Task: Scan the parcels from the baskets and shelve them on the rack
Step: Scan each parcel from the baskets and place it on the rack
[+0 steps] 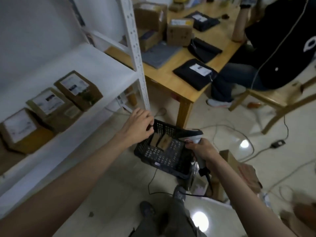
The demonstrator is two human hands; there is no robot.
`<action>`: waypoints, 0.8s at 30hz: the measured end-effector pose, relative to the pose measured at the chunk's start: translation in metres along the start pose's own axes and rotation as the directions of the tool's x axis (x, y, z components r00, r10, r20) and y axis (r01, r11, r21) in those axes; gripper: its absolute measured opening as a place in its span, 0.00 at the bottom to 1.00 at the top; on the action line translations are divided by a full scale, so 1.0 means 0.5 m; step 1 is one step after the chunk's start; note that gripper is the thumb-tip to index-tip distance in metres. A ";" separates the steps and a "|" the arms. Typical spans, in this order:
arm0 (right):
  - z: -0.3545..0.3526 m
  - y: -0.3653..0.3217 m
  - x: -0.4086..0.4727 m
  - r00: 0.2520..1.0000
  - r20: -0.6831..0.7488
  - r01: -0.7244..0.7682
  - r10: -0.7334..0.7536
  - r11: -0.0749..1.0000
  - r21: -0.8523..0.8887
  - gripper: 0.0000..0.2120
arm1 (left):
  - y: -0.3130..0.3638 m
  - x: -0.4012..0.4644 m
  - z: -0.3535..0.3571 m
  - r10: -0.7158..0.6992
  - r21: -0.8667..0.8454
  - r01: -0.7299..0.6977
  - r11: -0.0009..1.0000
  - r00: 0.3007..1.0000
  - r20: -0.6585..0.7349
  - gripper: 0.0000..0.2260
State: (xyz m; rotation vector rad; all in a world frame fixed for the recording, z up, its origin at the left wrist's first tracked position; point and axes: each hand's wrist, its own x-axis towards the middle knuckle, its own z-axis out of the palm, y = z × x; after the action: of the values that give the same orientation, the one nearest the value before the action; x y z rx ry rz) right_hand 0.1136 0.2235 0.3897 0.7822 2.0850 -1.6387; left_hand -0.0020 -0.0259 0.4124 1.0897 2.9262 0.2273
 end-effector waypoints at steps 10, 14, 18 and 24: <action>-0.109 0.292 0.092 0.960 -0.050 -0.272 0.276 0.959 0.079 0.03 | 0.127 0.066 0.339 -0.050 -0.068 0.093 0.993 0.878 0.476 0.08; -0.106 0.412 0.158 0.925 -0.041 -0.367 0.378 0.915 0.170 0.05 | 0.155 0.069 0.480 -0.097 -0.086 0.178 0.980 0.813 0.574 0.07; -0.069 0.529 0.233 0.884 -0.016 -0.451 0.467 0.863 0.228 0.04 | 0.170 0.069 0.634 -0.125 -0.071 0.243 0.967 0.702 0.701 0.07; 0.016 0.666 0.374 0.879 -0.005 -0.461 0.477 0.851 0.252 0.06 | 0.141 0.090 0.872 -0.171 -0.059 0.326 0.944 0.632 0.756 0.06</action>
State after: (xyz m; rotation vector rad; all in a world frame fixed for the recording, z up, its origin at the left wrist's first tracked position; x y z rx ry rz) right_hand 0.1779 0.3078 0.0227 1.3260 1.5674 -1.6101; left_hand 0.0365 0.1137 -0.0072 0.5310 2.1948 0.0310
